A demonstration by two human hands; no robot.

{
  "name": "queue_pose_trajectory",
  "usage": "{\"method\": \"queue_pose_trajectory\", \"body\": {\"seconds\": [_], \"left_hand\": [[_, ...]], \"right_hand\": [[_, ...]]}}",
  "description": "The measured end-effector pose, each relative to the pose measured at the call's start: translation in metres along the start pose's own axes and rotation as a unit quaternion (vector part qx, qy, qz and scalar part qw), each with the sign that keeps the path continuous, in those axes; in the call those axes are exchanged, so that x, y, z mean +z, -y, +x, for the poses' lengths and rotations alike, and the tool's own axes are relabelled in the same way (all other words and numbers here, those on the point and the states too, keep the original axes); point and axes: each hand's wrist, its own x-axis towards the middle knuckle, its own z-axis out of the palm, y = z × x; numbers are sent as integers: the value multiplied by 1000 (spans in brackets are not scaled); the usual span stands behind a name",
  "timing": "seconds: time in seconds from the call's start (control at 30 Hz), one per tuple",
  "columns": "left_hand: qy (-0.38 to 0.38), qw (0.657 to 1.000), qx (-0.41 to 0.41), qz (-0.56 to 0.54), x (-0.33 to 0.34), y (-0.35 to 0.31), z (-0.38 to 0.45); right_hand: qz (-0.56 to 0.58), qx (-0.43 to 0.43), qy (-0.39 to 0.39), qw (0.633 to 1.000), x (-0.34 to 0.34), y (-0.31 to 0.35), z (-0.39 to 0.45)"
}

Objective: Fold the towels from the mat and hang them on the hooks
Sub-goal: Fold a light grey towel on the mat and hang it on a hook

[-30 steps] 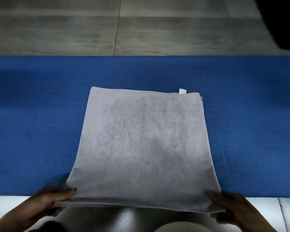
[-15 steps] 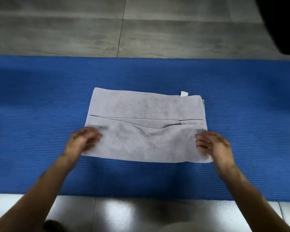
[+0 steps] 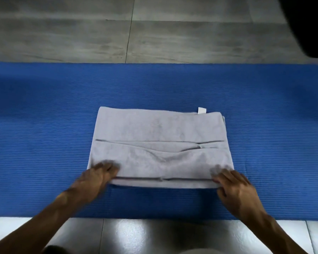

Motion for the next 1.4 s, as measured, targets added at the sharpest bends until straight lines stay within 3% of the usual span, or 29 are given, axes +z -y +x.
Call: {"method": "queue_pose_trajectory", "body": {"seconds": [0.13, 0.17, 0.23, 0.33, 0.43, 0.57, 0.63, 0.73, 0.83, 0.9, 1.03, 1.1, 1.17, 1.23, 1.33, 1.4], "left_hand": [[112, 988, 59, -86, 13, -14, -41], [111, 985, 81, -102, 13, -14, -47], [56, 990, 78, -100, 23, -2, -52], [-18, 996, 8, -87, 8, 11, -33], [-85, 996, 0, -25, -1, 29, -12], [-82, 994, -35, -59, 3, 51, -1], [-75, 987, -60, -126, 4, 58, 1], [-77, 961, -134, -229, -8, 57, 0], [-80, 900, -197, -381, -2, 63, -2], [-88, 858, -187, -470, -1, 63, -2], [-111, 783, -229, -568, 9, 60, 2], [-99, 791, -227, -560, 9, 61, 1], [-68, 830, -206, -514, 1, 65, -2], [-41, 857, -202, -472, -15, 66, -3], [-32, 849, -214, -482, -39, 69, -4], [-55, 828, -237, -506, -52, 76, 4]], "right_hand": [[18, -57, 51, 997, -14, -1, -33], [31, -56, 49, 997, -15, -1, -37], [46, -27, 41, 998, -16, -1, -34], [27, 18, 22, 999, -11, -5, -9], [1, 24, 52, 998, -8, -19, 19], [4, 38, 85, 996, -13, -32, 34], [47, 43, 111, 992, -15, -37, 36], [200, 76, 116, 970, -24, -46, 40], [267, 144, 106, 947, -31, -49, 44], [242, 144, 79, 956, -29, -43, 45], [91, 50, 59, 993, -13, -40, 45], [89, 33, 73, 993, -13, -46, 49], [163, 74, 99, 979, -23, -50, 52], [272, 152, 150, 938, -38, -55, 57], [424, 208, 198, 859, -65, -56, 72], [469, 230, 170, 835, -77, -58, 87]]}}
